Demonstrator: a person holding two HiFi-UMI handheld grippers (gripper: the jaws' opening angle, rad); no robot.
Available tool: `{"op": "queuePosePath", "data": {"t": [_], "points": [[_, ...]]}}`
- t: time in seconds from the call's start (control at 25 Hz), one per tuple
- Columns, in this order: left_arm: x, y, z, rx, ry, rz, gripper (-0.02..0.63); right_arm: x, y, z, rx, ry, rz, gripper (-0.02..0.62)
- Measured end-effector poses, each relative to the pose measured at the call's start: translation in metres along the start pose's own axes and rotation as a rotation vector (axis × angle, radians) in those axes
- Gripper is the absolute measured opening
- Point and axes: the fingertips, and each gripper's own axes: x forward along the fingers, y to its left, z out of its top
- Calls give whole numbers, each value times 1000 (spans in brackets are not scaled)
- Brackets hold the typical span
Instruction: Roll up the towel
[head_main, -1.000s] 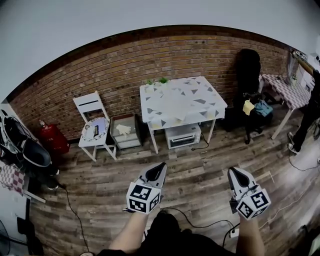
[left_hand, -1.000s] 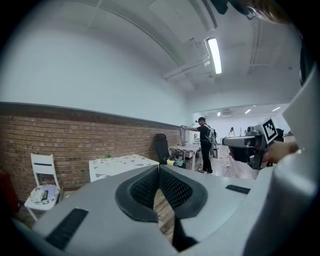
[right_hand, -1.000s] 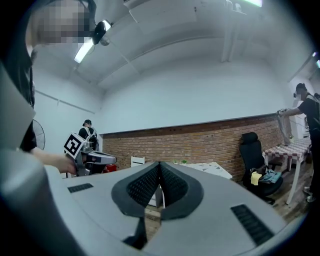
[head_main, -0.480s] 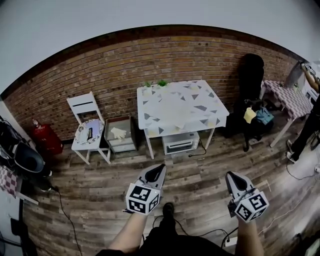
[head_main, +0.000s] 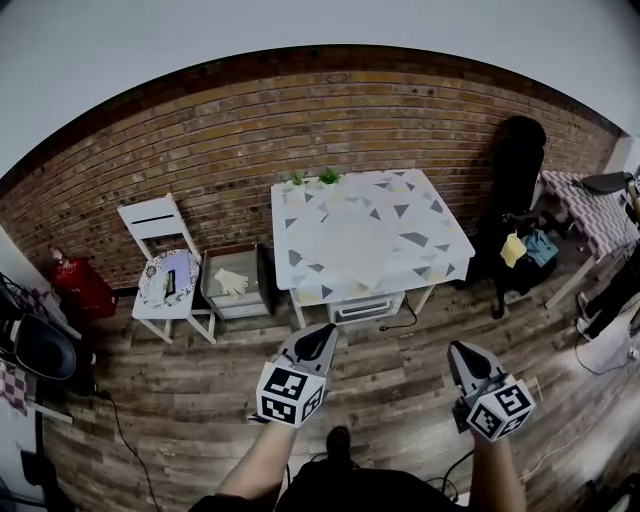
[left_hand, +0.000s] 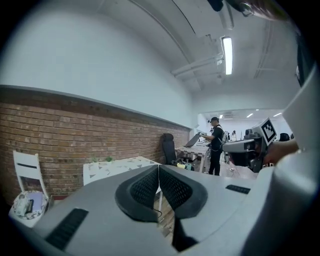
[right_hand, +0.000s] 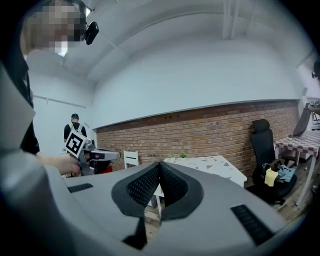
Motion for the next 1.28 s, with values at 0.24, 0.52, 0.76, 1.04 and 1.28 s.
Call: {"op": "queuePosePath", "data": {"t": [0.24, 0.52, 0.76, 1.04, 1.28], "points": [[22, 53, -1, -41, 5, 0, 18, 66, 8, 10, -35, 43, 36, 14], [39, 87, -11, -81, 28, 11, 20, 112, 8, 18, -49, 71, 59, 14], [64, 112, -18, -78, 65, 41, 20, 149, -15, 6, -14, 108, 78, 28], [127, 151, -19, -62, 108, 92, 21, 221, -68, -2, 20, 113, 130, 46], [204, 191, -9, -81, 147, 139, 21, 302, -127, 0, 37, 140, 200, 71]]}}
